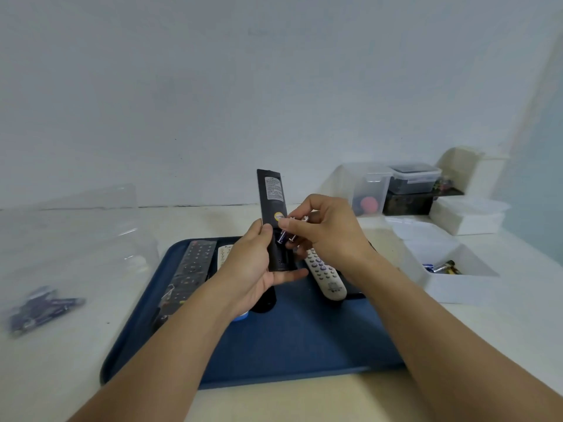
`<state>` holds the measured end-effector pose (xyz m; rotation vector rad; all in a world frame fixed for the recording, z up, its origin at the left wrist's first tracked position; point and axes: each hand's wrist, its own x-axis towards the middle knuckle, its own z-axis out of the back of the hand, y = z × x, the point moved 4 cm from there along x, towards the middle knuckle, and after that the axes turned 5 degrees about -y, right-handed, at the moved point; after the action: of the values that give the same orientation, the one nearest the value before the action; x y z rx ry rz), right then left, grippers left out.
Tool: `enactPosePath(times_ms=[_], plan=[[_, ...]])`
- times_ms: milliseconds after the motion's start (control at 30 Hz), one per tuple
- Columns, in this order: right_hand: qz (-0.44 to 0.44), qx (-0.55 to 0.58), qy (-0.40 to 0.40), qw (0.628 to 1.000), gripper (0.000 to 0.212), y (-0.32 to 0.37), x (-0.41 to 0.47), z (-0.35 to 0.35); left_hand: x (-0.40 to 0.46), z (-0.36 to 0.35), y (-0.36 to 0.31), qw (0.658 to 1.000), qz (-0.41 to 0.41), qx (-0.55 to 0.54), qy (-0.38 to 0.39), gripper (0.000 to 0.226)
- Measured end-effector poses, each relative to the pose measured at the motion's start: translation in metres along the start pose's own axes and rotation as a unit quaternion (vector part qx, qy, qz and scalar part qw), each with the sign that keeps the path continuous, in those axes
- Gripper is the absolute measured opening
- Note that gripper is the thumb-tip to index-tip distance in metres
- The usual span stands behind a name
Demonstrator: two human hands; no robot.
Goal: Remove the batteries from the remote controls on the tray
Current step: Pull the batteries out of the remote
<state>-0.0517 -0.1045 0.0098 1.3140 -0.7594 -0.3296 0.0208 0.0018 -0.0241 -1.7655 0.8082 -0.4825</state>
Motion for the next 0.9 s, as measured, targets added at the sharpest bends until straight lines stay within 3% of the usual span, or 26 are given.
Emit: enactPosePath(times_ms=[367, 533, 633, 767, 900], plan=[[0.018, -0.109, -0.028, 0.993, 0.022, -0.003, -0.003, -0.005, 0.004, -0.003, -0.001, 1.000, -0.018, -0.003, 0.001, 0.030], [0.007, -0.100, -0.045, 0.994, 0.017, -0.008, -0.006, -0.010, 0.004, 0.000, -0.002, 1.000, -0.013, -0.008, -0.011, 0.026], [-0.008, -0.095, -0.019, 0.995, 0.007, -0.010, -0.005, -0.010, 0.005, 0.001, -0.003, 1.000, -0.010, -0.018, -0.023, 0.023], [-0.029, -0.088, -0.004, 0.996, 0.009, -0.010, -0.005, -0.010, 0.007, 0.002, -0.003, 0.999, -0.025, -0.009, -0.027, 0.016], [-0.018, -0.096, -0.020, 0.995, 0.004, -0.009, -0.007, -0.012, 0.006, 0.001, -0.002, 0.999, -0.040, 0.006, -0.024, 0.023]])
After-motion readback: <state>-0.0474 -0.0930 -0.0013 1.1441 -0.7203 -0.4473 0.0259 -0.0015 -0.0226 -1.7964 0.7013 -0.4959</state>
